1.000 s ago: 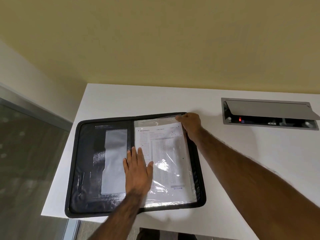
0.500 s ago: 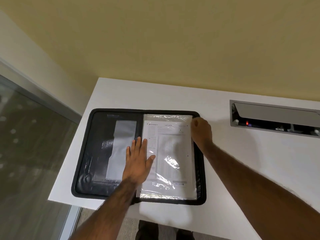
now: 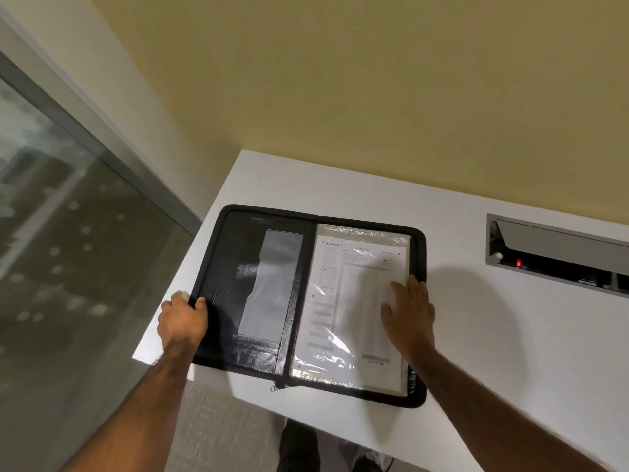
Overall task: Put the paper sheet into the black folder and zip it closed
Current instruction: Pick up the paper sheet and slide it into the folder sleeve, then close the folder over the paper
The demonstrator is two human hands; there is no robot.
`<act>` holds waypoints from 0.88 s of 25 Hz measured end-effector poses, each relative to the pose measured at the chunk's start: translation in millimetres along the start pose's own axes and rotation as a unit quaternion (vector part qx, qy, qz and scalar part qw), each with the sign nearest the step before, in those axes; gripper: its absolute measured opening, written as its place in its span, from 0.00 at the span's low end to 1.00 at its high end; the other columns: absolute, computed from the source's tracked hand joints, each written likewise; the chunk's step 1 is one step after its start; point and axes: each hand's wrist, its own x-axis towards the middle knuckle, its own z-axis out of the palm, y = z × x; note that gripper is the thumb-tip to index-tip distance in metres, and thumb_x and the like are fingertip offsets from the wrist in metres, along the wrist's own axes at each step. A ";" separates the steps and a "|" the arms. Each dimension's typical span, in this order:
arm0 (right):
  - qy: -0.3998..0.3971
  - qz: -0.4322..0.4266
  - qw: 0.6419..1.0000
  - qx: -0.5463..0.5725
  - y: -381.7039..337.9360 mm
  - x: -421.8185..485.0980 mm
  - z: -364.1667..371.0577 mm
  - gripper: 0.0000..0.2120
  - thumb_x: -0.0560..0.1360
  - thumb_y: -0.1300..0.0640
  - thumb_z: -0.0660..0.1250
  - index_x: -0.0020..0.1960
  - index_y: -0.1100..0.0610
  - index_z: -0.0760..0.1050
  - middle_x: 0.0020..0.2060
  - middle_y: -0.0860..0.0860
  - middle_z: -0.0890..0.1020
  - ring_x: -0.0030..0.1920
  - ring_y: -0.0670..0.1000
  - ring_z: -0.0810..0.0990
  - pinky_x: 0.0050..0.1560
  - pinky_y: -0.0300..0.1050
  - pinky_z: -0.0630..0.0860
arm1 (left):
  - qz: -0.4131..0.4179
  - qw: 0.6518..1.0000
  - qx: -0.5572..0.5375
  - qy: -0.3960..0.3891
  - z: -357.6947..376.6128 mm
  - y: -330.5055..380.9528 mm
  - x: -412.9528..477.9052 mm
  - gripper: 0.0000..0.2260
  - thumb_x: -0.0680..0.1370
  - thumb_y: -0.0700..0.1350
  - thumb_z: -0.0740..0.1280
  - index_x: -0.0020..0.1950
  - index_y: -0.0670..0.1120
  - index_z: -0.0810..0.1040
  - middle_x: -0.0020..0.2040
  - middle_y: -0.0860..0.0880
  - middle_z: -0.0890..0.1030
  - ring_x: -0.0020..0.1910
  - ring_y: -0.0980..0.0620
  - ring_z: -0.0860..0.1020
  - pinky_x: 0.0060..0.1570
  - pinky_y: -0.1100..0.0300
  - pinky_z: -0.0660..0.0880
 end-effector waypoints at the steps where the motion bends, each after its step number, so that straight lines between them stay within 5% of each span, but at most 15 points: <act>1: -0.007 0.002 1.000 -0.006 -0.1 -2.6 2.1 0.24 0.79 0.51 0.61 0.74 0.53 0.65 0.78 0.56 0.58 0.79 0.59 0.51 0.75 0.62 0.59 | -0.002 1.000 -0.016 -0.009 -3.0 3.7 6.4 0.16 0.80 0.51 0.66 0.59 0.39 0.75 0.59 0.33 0.78 0.59 0.29 0.76 0.61 0.39 0.73; 6: -0.012 0.002 1.000 -0.002 1.8 -3.1 1.7 0.26 0.79 0.51 0.61 0.75 0.52 0.62 0.79 0.56 0.56 0.80 0.59 0.49 0.76 0.62 0.56 | -0.065 0.992 -0.092 -0.049 -15.4 19.3 26.4 0.22 0.80 0.55 0.65 0.62 0.38 0.81 0.61 0.32 0.80 0.61 0.32 0.78 0.63 0.45 0.75; 11: 0.000 -0.065 0.998 -0.023 -22.2 -10.5 0.9 0.26 0.80 0.47 0.60 0.76 0.52 0.62 0.79 0.57 0.55 0.80 0.59 0.48 0.78 0.63 0.47 | 0.011 0.982 -0.189 -0.029 -63.8 47.8 13.9 0.18 0.81 0.55 0.65 0.48 0.40 0.81 0.46 0.40 0.83 0.51 0.38 0.82 0.50 0.50 0.75; 15: -0.051 -0.162 0.979 0.116 -92.5 -21.5 -13.0 0.27 0.80 0.43 0.62 0.77 0.47 0.61 0.80 0.50 0.59 0.80 0.53 0.55 0.78 0.54 0.51 | 0.105 0.967 -0.227 -0.054 -115.6 78.0 -21.9 0.21 0.77 0.64 0.64 0.43 0.46 0.80 0.38 0.48 0.82 0.43 0.44 0.82 0.39 0.55 0.73; 17: -0.085 -0.174 0.963 0.185 -123.3 -27.2 -30.3 0.28 0.80 0.40 0.61 0.77 0.44 0.60 0.79 0.46 0.60 0.78 0.51 0.59 0.77 0.52 0.57 | 0.139 0.948 -0.256 -0.132 -138.8 93.6 -45.3 0.26 0.75 0.70 0.62 0.49 0.49 0.84 0.43 0.50 0.86 0.44 0.48 0.84 0.44 0.53 0.77; 19: -0.099 -0.183 0.940 0.270 -142.9 -35.5 -49.5 0.28 0.80 0.40 0.61 0.77 0.44 0.60 0.78 0.45 0.63 0.77 0.49 0.63 0.72 0.42 0.61 | 0.166 0.915 -0.299 -0.213 -154.2 106.2 -68.6 0.27 0.74 0.72 0.61 0.59 0.54 0.84 0.54 0.52 0.87 0.54 0.50 0.84 0.58 0.50 0.77; 22: -0.135 -0.159 0.885 0.416 -154.9 -54.1 -77.0 0.26 0.80 0.41 0.62 0.76 0.44 0.63 0.76 0.46 0.66 0.75 0.47 0.64 0.68 0.37 0.61 | 0.214 0.872 -0.324 -0.298 -157.2 123.3 -108.0 0.23 0.79 0.66 0.62 0.68 0.56 0.79 0.65 0.53 0.83 0.66 0.50 0.80 0.70 0.45 0.71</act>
